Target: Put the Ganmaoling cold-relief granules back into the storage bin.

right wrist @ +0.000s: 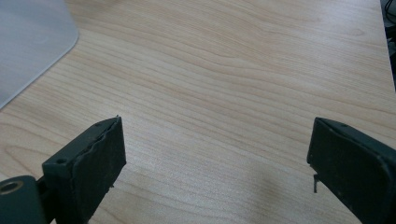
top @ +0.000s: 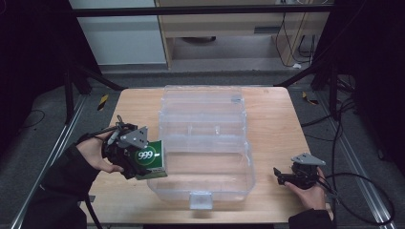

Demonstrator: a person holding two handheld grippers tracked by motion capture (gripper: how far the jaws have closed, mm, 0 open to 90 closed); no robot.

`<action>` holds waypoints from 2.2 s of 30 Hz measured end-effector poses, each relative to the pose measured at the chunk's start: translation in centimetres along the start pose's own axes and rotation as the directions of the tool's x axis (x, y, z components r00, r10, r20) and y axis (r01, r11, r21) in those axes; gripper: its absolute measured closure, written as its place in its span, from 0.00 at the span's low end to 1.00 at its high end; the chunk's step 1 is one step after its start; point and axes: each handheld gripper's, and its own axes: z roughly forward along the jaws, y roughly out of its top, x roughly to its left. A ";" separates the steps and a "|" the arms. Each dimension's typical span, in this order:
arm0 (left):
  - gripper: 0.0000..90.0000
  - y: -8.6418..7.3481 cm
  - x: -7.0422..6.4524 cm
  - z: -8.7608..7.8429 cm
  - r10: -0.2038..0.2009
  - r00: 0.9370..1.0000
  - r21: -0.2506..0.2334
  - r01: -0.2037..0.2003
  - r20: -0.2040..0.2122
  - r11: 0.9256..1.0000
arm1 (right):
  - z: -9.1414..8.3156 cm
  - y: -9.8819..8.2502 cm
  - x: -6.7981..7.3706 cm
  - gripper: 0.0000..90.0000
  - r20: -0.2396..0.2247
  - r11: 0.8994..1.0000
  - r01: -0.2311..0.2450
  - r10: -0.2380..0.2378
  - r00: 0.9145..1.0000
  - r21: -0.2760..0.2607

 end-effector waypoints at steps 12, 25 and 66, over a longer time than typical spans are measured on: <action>0.17 1.2 0.3 1.7 0.015 1.000 0.001 -0.015 0.005 1.000 | 0.0 0.0 0.0 0.05 0.000 1.000 0.002 -0.002 1.000 0.004; 0.17 1.6 0.3 3.7 0.028 0.999 0.002 -0.028 0.019 1.000 | 0.1 0.0 0.1 0.05 -0.002 1.000 0.008 -0.008 1.000 0.003; 0.17 -0.3 -0.3 9.5 0.006 0.997 0.027 -0.008 0.082 1.000 | 0.3 -0.1 0.2 0.05 -0.013 1.000 0.020 -0.020 1.000 0.017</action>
